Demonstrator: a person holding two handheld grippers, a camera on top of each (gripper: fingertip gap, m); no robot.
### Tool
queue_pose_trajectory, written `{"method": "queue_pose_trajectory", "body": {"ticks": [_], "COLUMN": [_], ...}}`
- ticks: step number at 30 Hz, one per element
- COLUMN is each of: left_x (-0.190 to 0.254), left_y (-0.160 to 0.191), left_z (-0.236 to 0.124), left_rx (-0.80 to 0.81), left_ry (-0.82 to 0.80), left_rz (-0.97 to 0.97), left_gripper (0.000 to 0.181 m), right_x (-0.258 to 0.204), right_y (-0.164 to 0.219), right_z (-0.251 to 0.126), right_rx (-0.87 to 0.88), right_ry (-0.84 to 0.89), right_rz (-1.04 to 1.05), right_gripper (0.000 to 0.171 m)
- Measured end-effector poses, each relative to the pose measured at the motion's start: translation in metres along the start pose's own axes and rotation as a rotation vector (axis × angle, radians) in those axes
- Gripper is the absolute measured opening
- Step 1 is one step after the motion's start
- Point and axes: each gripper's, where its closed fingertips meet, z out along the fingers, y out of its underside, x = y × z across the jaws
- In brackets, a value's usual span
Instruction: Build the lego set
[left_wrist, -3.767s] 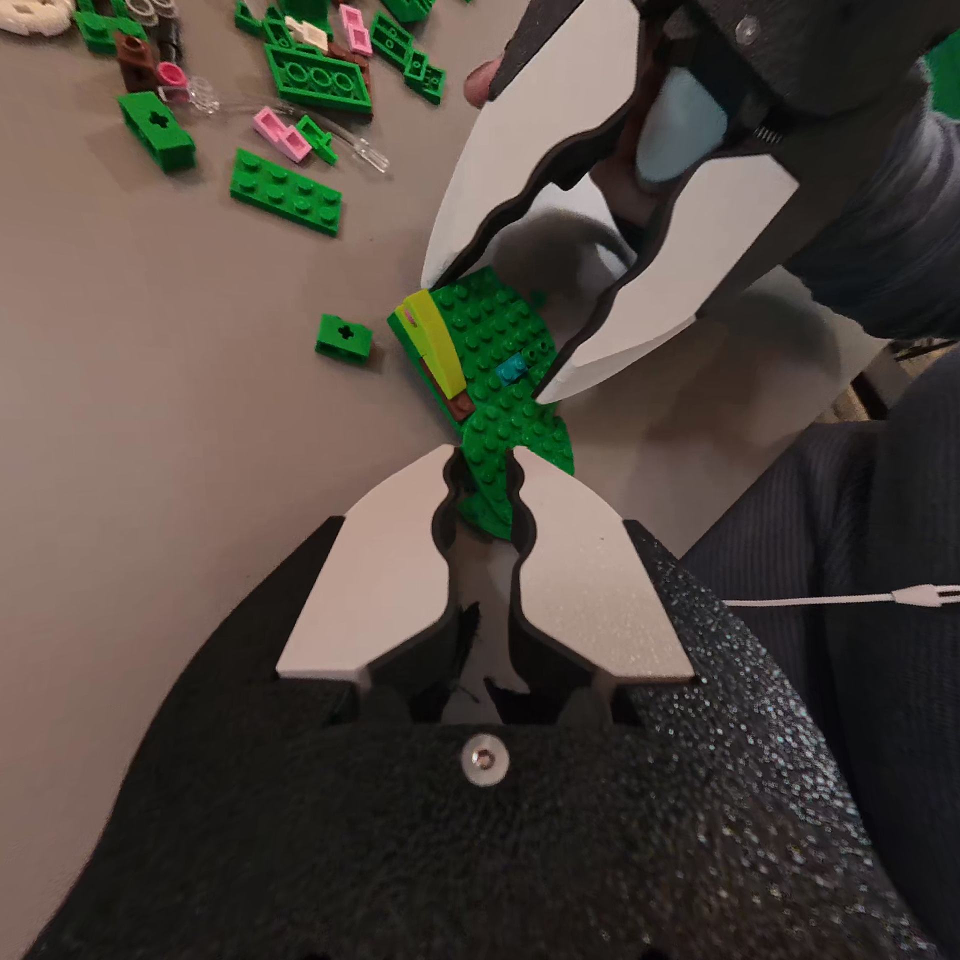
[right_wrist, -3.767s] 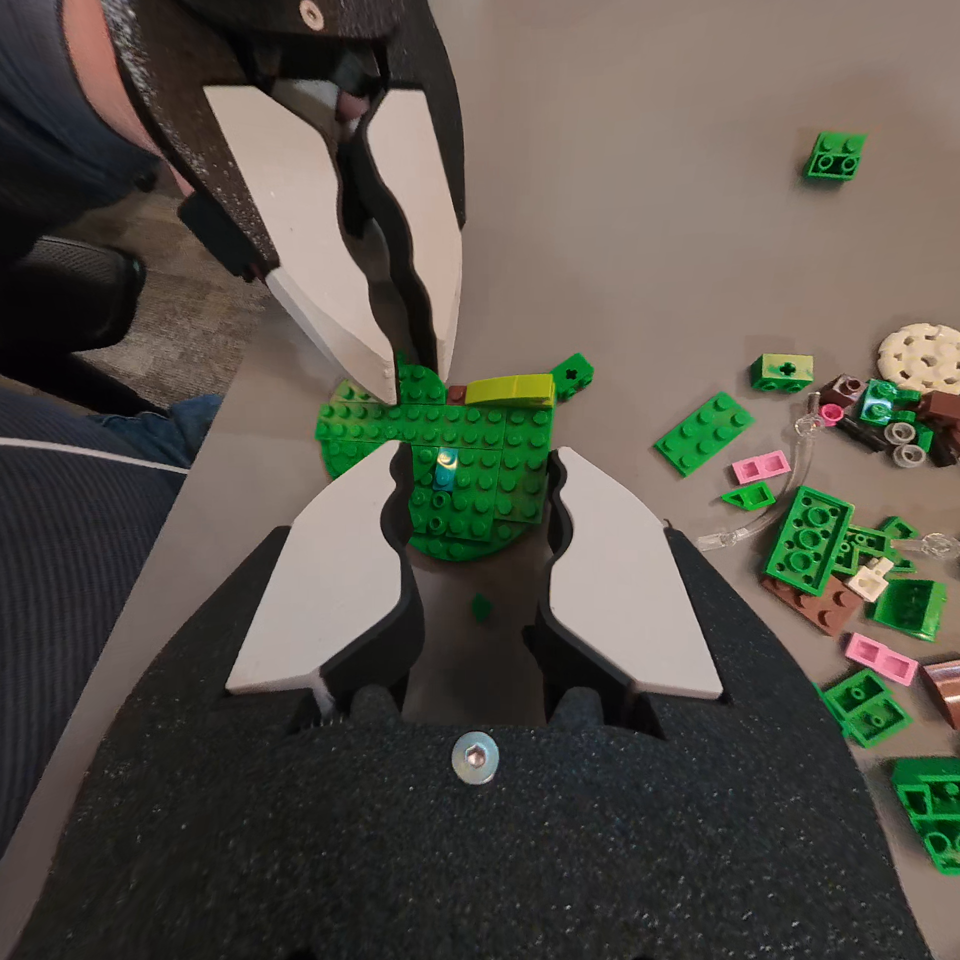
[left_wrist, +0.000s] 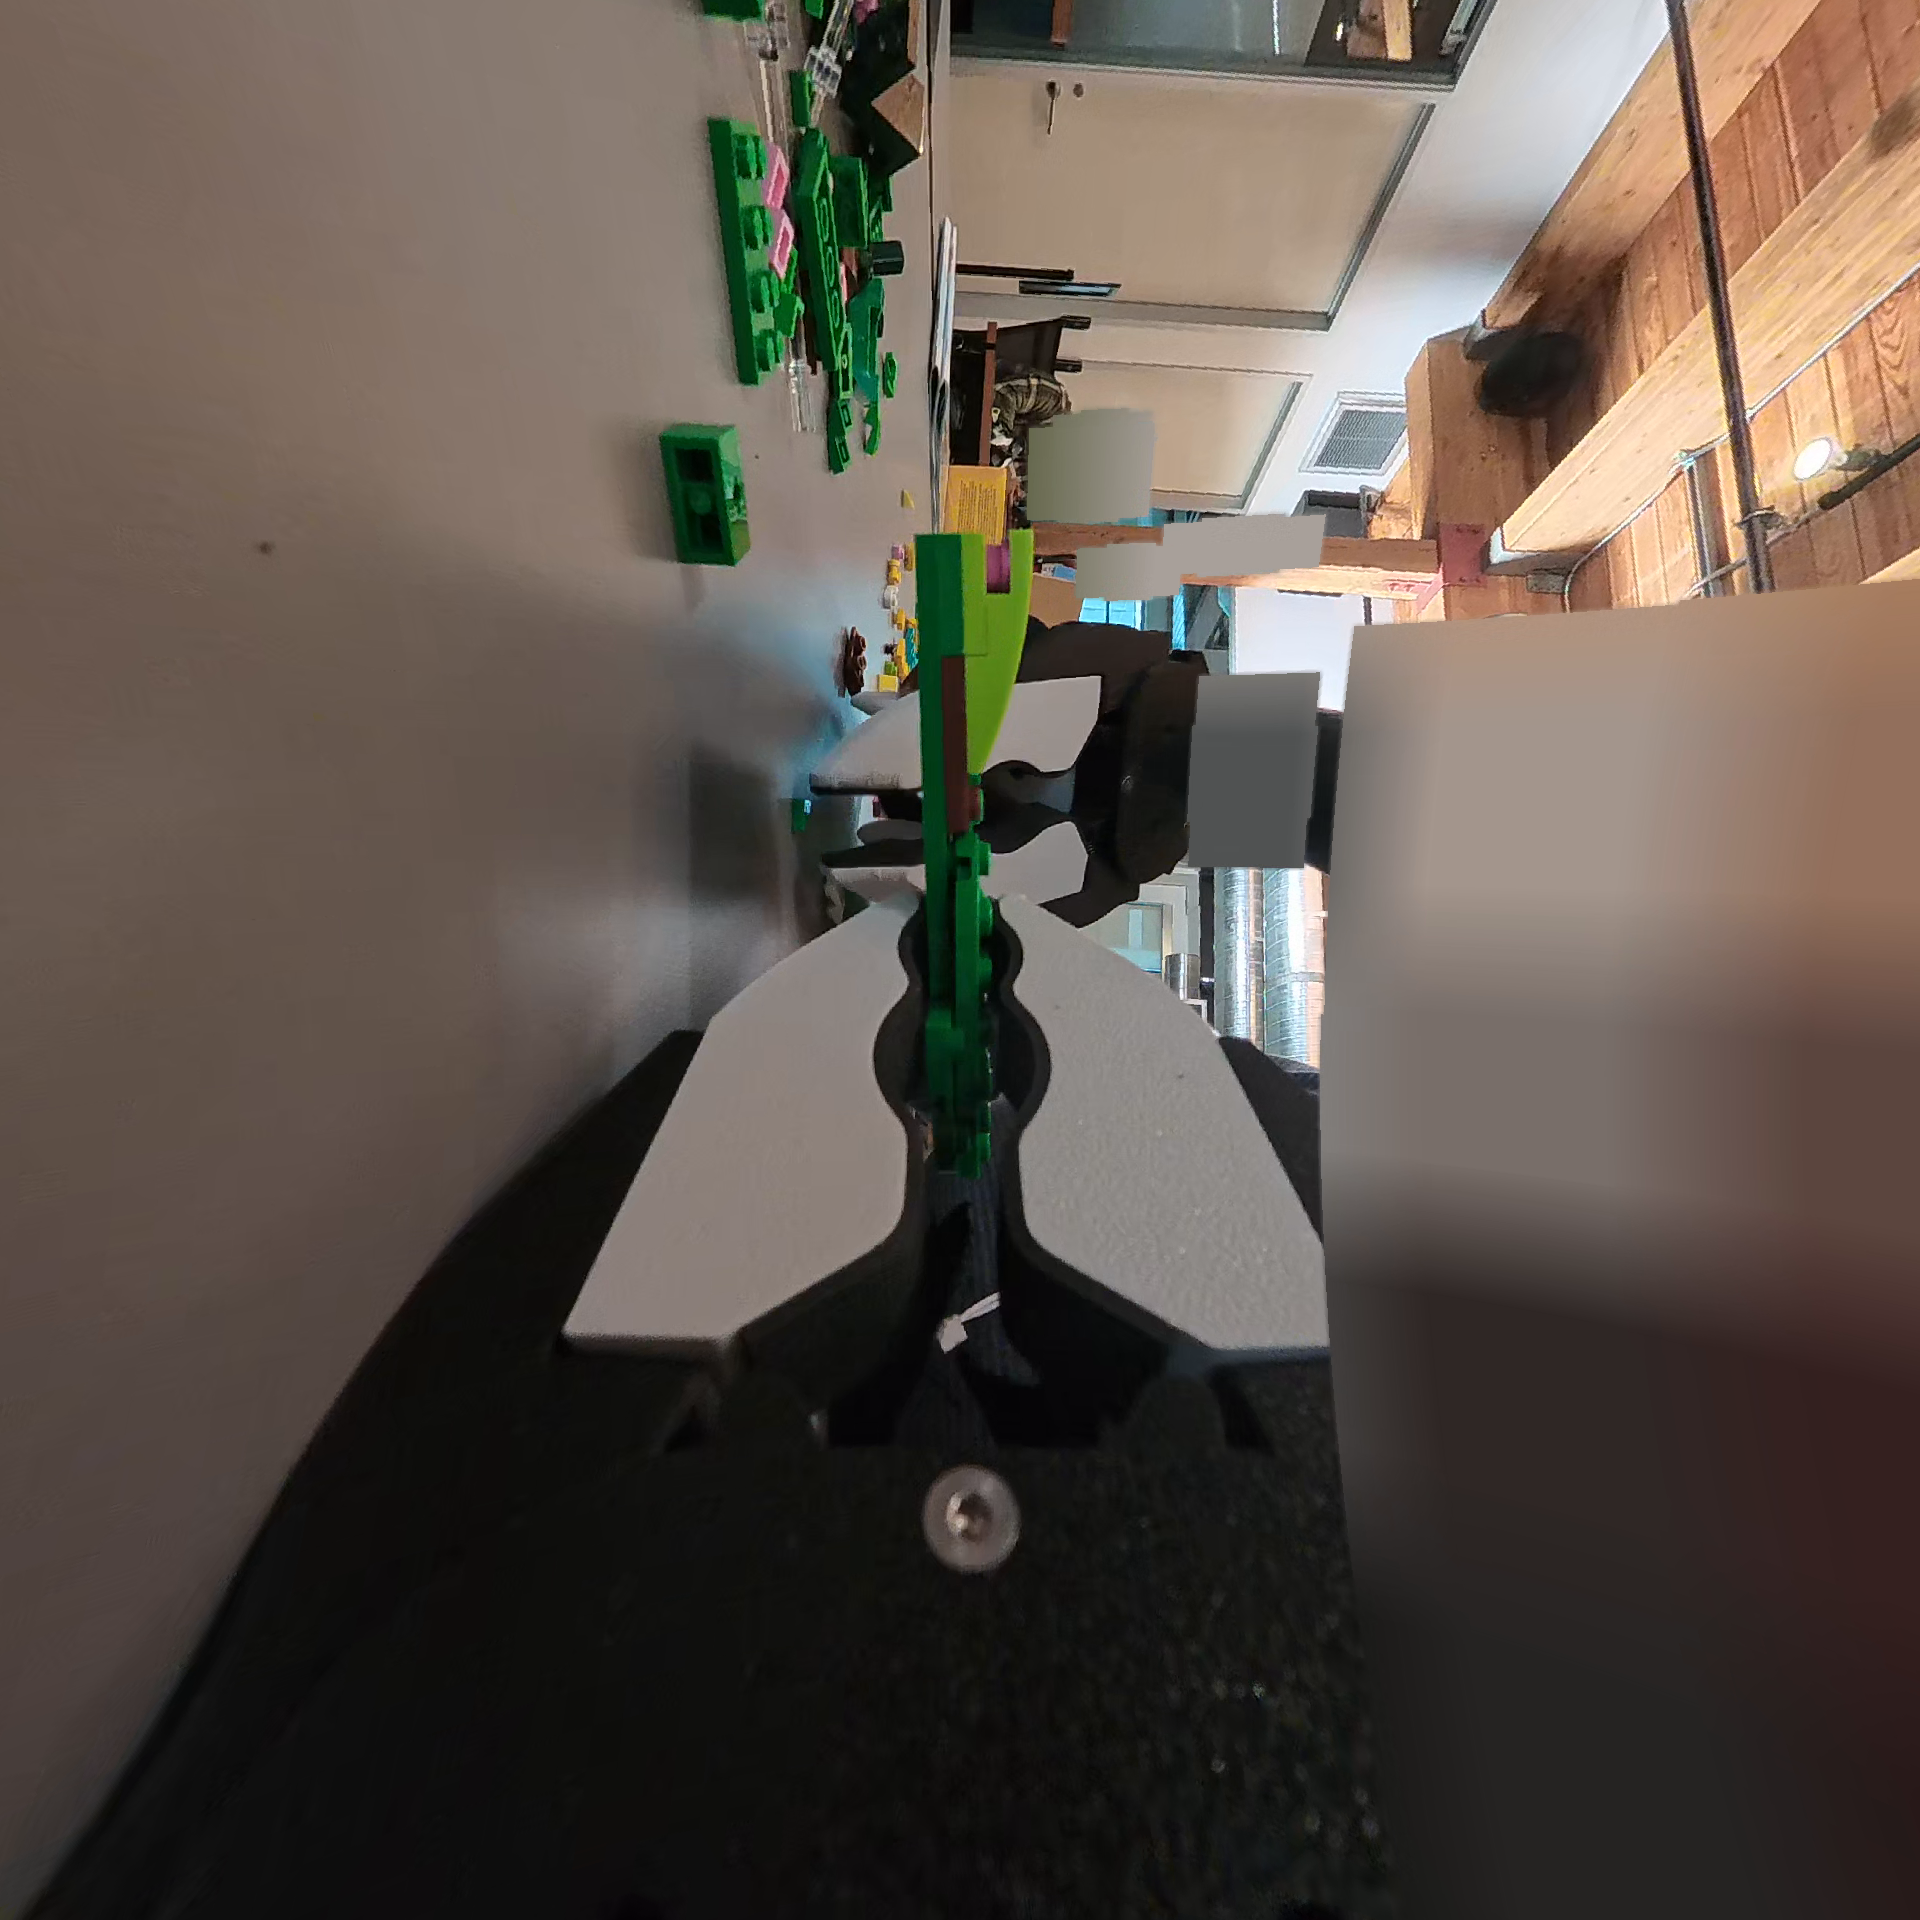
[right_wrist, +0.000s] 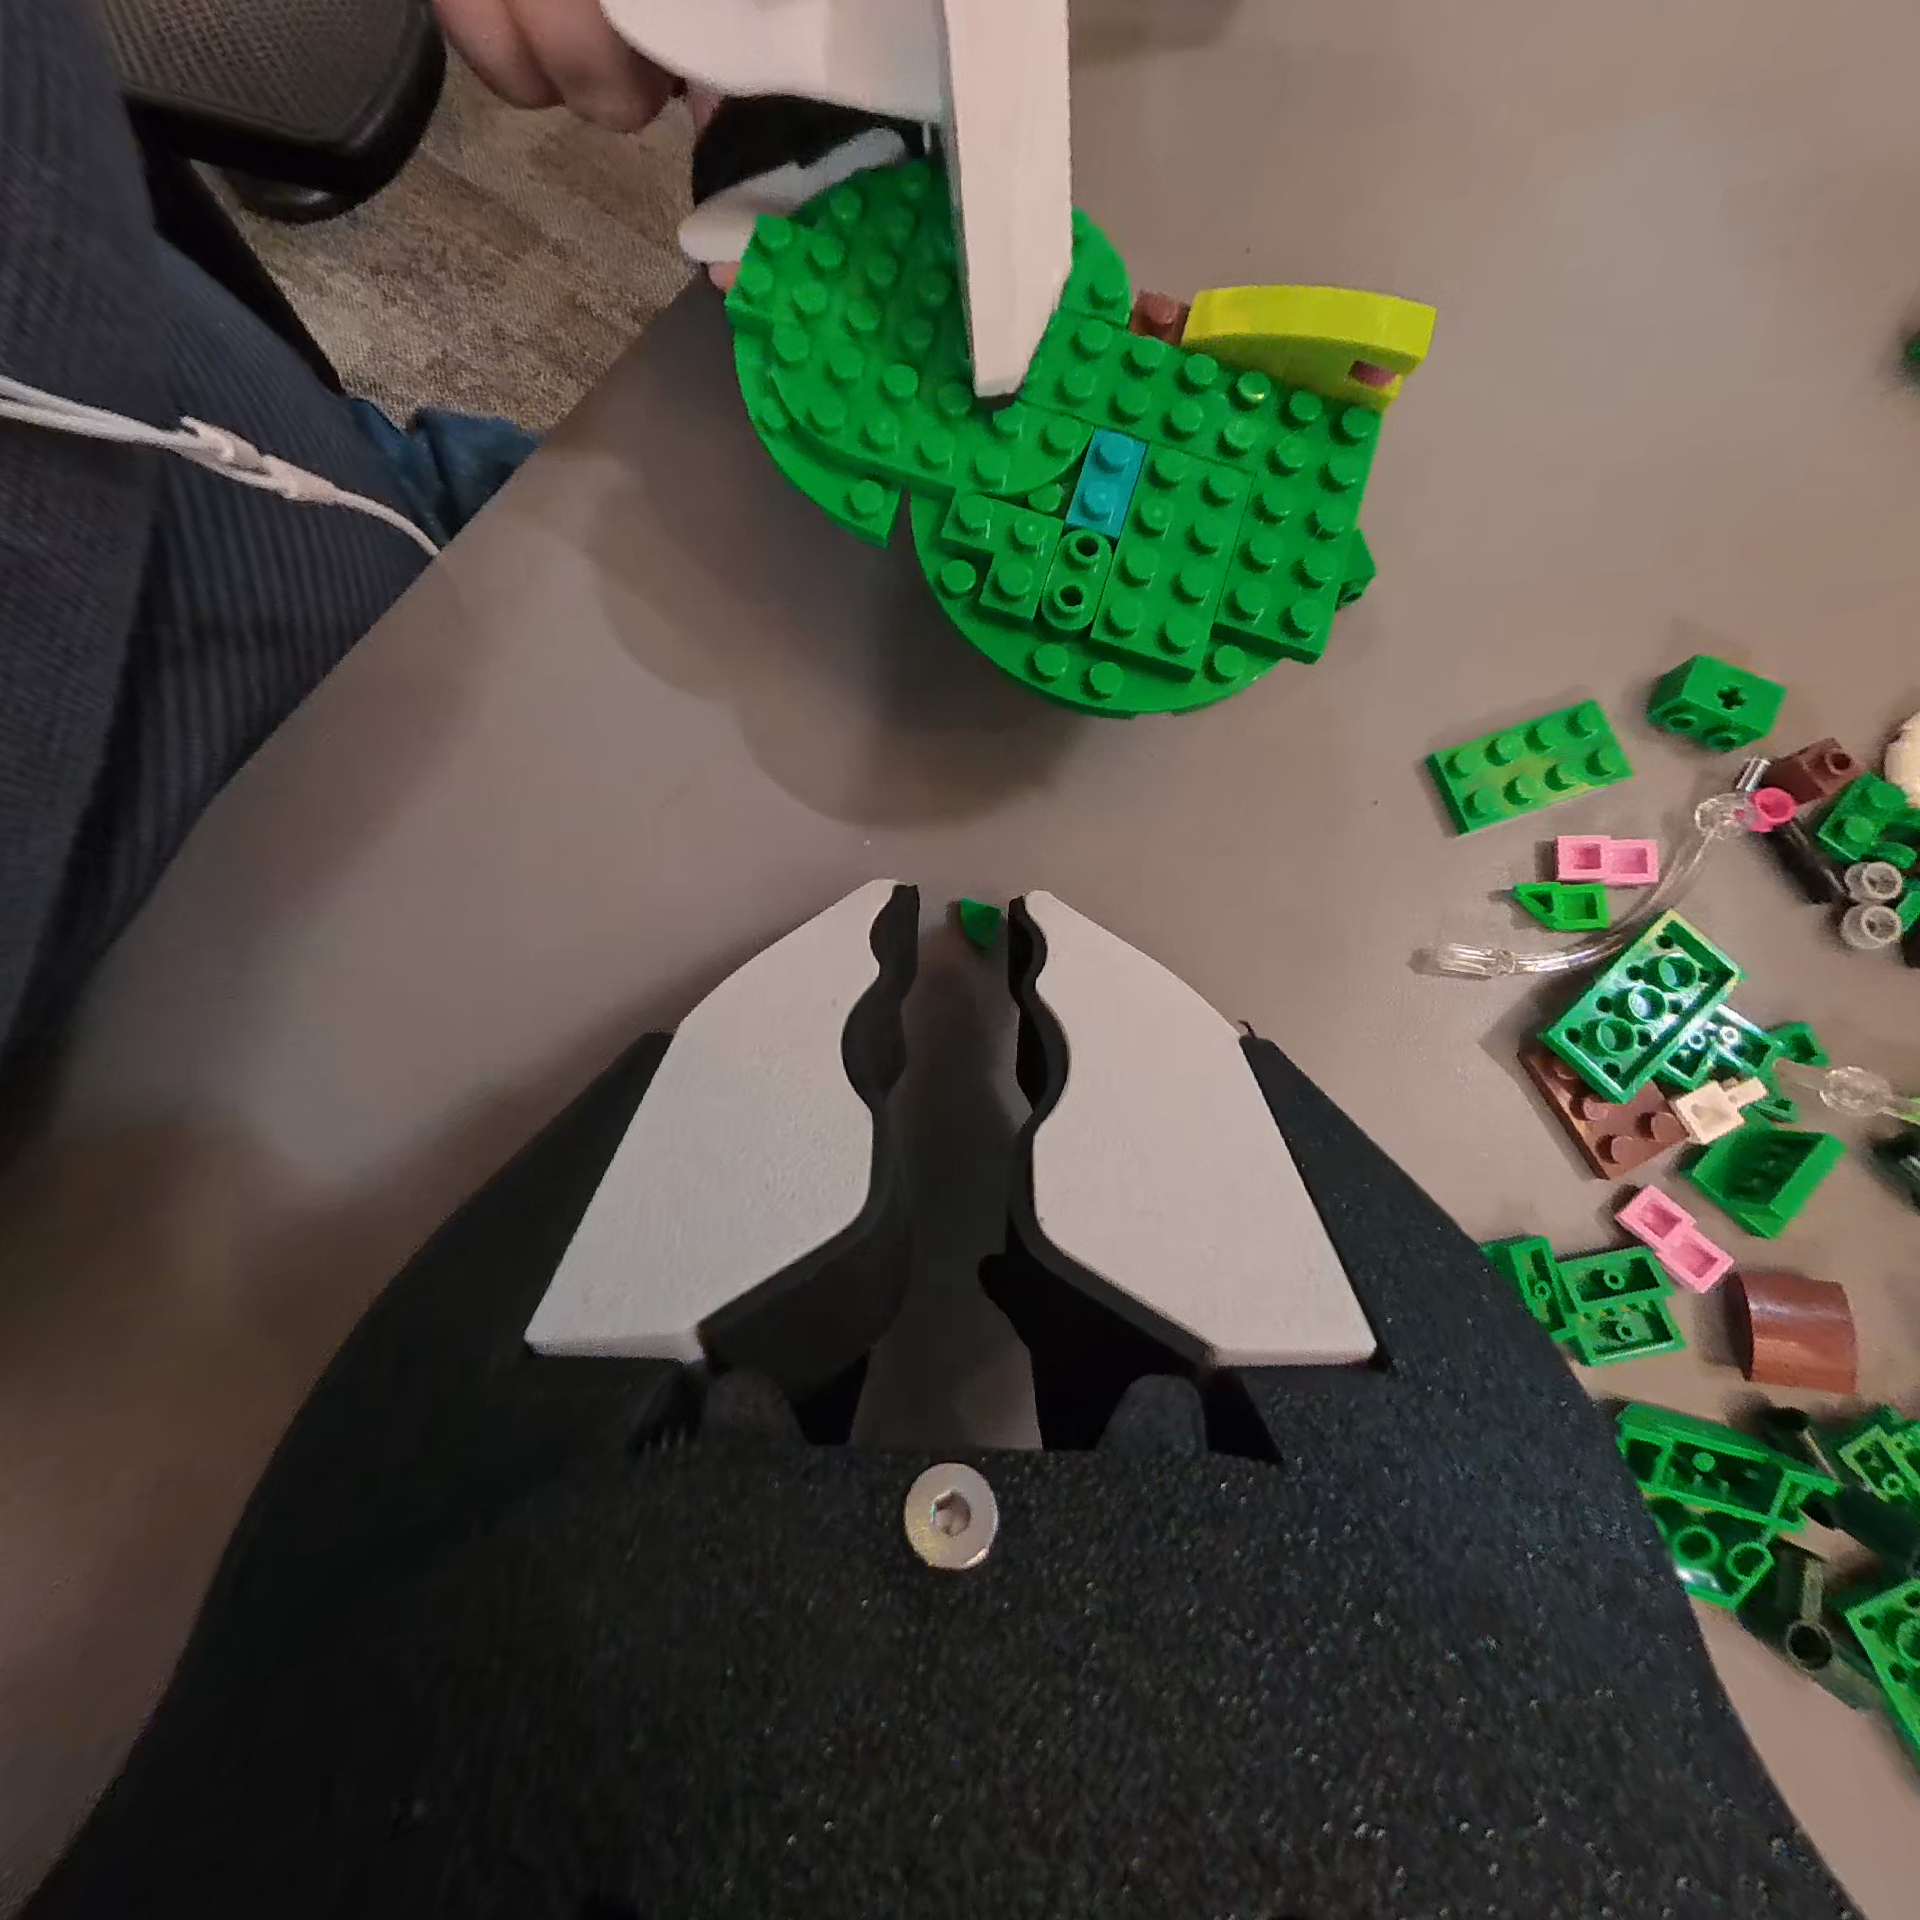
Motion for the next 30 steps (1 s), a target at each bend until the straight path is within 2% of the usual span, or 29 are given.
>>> {"method": "queue_pose_trajectory", "body": {"ticks": [7, 11, 23, 27, 30], "left_x": [-0.0003, -0.0004, 0.0, -0.0001, 0.0001], "left_y": [0.0025, 0.0032, 0.0027, 0.003, 0.0039], "left_z": [0.0007, 0.001, 0.0027, 0.0029, 0.0036], "left_rx": [-0.023, -0.028, -0.016, -0.016, -0.018], "left_ry": [-0.004, -0.005, -0.003, -0.003, -0.001], "left_rz": [0.001, 0.0, -0.007, -0.008, -0.009], "left_gripper": [0.008, 0.008, 0.008, 0.008, 0.008], "right_x": [0.0001, 0.0024, 0.0025, 0.0015, 0.0019], "right_y": [0.0038, 0.0041, 0.004, 0.0027, 0.0024], "right_z": [0.0019, 0.002, 0.0013, 0.0022, 0.0027], "right_rx": [-0.013, -0.014, 0.026, 0.026, 0.017], "right_ry": [-0.067, -0.082, -0.091, -0.096, -0.091], "right_rz": [-0.076, -0.102, -0.093, -0.096, -0.108], "right_gripper": [0.014, 0.006, 0.004, 0.011, 0.009]}}
